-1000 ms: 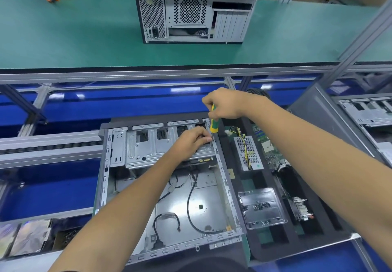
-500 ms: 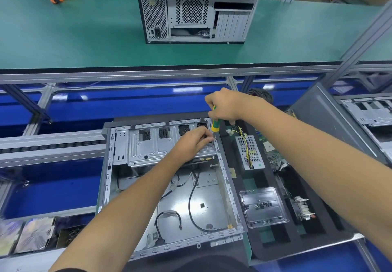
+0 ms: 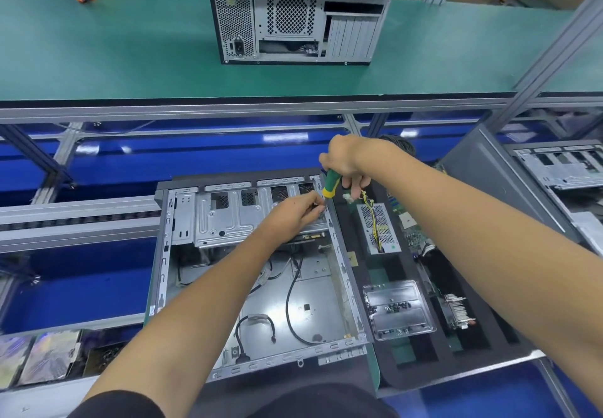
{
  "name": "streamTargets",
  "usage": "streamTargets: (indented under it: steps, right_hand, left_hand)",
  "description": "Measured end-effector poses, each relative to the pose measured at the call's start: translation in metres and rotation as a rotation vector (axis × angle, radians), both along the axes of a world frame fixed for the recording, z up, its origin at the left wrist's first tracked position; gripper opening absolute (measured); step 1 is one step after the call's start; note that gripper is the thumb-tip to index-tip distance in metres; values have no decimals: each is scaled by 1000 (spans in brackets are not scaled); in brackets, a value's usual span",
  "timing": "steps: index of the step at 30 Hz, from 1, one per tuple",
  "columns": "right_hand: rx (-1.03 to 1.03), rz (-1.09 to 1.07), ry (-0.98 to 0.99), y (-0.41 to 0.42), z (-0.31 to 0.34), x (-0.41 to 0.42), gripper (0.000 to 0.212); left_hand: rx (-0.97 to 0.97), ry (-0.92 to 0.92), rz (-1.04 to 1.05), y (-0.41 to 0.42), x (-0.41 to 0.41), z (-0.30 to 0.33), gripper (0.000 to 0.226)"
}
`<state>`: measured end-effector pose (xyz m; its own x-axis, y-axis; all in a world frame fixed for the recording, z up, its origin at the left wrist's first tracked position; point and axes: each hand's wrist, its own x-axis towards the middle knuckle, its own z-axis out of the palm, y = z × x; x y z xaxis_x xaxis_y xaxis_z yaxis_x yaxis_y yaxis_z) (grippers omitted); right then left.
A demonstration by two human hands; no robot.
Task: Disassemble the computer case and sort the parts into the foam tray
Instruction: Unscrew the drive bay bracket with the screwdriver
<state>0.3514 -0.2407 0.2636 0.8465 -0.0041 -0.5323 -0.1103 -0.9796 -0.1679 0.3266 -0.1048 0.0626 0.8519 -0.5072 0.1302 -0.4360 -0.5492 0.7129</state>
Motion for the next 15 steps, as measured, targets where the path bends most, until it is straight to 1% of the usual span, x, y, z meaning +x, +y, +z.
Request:
streamTargets:
  steps: [3, 6, 8, 10, 12, 14, 15]
  right_hand:
    - [-40, 32, 3, 2, 0, -6, 28]
    - [-14, 78, -107, 7, -1, -9, 21]
    - [-132, 88, -43, 13, 2, -12, 9]
    - [-246, 106, -31, 20, 3, -13, 23]
    - [-260, 196, -51, 19, -1, -12, 26]
    - [-245, 212, -66, 19, 0, -12, 28]
    - [-252, 271, -75, 17, -2, -9, 28]
  left_hand:
    - [3, 14, -11, 1, 2, 1, 9]
    - [-4, 17, -13, 1, 3, -1, 8]
    - [-11, 23, -7, 0, 3, -2, 9]
    - [1, 24, 10, -1, 4, -4, 11]
    - [5, 22, 17, -1, 4, -4, 11]
    - [4, 12, 21, -1, 3, -4, 11]
    - [6, 4, 26, -1, 3, -5, 12]
